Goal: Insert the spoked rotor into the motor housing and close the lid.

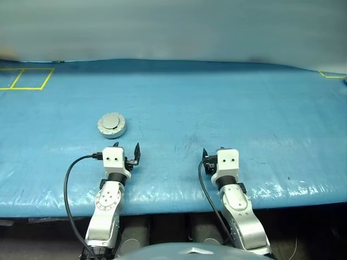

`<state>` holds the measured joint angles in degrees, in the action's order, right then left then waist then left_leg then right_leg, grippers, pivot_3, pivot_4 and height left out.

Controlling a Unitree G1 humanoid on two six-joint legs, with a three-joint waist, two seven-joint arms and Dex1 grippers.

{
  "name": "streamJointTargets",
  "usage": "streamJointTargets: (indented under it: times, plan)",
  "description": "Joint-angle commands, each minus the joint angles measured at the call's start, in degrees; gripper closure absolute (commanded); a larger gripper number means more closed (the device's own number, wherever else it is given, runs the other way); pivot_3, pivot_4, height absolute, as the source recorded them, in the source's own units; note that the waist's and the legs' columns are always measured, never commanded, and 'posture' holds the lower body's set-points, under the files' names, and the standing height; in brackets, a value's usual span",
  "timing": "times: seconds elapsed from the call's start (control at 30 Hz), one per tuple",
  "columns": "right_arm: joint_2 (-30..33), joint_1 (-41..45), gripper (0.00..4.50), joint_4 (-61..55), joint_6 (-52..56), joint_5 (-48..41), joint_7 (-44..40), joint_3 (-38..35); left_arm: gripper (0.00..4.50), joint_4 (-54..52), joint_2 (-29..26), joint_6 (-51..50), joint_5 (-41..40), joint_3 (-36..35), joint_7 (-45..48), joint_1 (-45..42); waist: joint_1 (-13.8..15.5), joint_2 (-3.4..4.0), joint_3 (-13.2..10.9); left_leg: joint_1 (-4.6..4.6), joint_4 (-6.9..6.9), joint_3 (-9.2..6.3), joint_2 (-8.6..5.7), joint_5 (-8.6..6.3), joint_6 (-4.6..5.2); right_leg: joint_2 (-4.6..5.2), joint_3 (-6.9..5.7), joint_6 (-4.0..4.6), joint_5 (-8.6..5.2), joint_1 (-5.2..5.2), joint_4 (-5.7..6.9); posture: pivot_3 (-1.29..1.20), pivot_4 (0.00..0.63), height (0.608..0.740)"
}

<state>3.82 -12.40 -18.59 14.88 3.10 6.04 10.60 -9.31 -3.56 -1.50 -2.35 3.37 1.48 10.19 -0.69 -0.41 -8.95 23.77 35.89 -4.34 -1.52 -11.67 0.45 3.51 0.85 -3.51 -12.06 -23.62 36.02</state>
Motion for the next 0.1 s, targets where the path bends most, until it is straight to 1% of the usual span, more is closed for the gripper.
streamJointTargets:
  times: [0.03,0.1]
  plan:
    - [-0.4,1.0,1.29,-2.2,-1.0,1.0,-0.5,-0.3,0.6,-0.3,0.4,3.0,0.1,-0.4,0.5,-0.4,0.0,0.0,0.0,0.0,0.0,-0.01,0.0,0.0,0.01,0.0,-0.01,0.0,0.0,0.01,0.0,0.0,0.15,0.74]
    - [-0.3,1.4,1.29,-2.0,-1.2,1.6,-0.7,-0.1,0.6,1.5,0.3,4.7,-0.5,-1.0,1.2,-0.5,0.0,0.0,0.0,0.01,-0.02,0.0,-0.01,0.1,0.22,0.0,-0.03,0.0,0.01,0.04,0.0,0.0,0.15,0.74]
